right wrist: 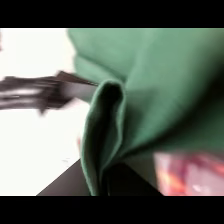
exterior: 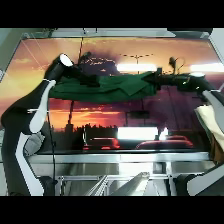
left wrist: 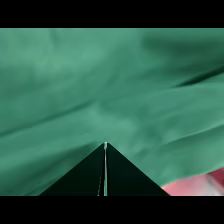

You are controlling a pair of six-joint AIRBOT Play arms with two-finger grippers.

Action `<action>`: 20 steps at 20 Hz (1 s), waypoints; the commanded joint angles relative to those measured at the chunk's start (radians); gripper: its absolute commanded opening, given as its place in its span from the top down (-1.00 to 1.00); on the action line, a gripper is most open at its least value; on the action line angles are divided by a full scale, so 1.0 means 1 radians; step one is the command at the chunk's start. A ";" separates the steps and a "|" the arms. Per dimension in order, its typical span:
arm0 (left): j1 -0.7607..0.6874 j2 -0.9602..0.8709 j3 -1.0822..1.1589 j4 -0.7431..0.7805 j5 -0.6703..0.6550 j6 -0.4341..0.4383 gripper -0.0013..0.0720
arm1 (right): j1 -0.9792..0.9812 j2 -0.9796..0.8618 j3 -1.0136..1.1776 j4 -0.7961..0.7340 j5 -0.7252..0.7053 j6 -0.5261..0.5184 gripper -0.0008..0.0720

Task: Fold the shirts.

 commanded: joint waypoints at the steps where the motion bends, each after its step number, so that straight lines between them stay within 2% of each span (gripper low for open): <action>1: -0.071 -0.061 0.001 0.010 -0.003 -0.016 0.95 | -0.008 0.148 0.001 0.011 0.048 0.014 0.92; 5: -0.122 -0.069 0.036 -0.035 0.007 -0.016 0.95 | -0.008 0.204 0.001 0.010 0.046 0.046 0.92; 7: -0.122 -0.050 0.124 -0.037 -0.056 -0.030 0.93 | -0.002 0.204 0.001 0.011 0.045 0.064 0.92; 10: -0.051 0.105 0.152 -0.034 -0.134 -0.029 0.92 | 0.034 0.203 0.016 0.010 -0.008 0.104 0.92; 12: 0.060 0.275 0.066 -0.037 -0.131 -0.030 0.92 | 0.126 0.193 0.056 -0.007 -0.131 0.103 0.92; 15: 0.240 0.488 -0.048 -0.065 -0.130 -0.029 0.92 | 0.369 0.108 0.191 -0.031 -0.443 0.030 0.93; 19: 0.424 0.649 -0.178 -0.223 -0.149 0.044 0.91 | 0.727 -0.257 0.558 -0.045 -0.827 0.006 0.92; 20: 0.449 0.673 -0.216 -0.243 -0.150 0.054 0.92 | 0.785 -0.366 0.655 -0.029 -0.874 0.006 0.35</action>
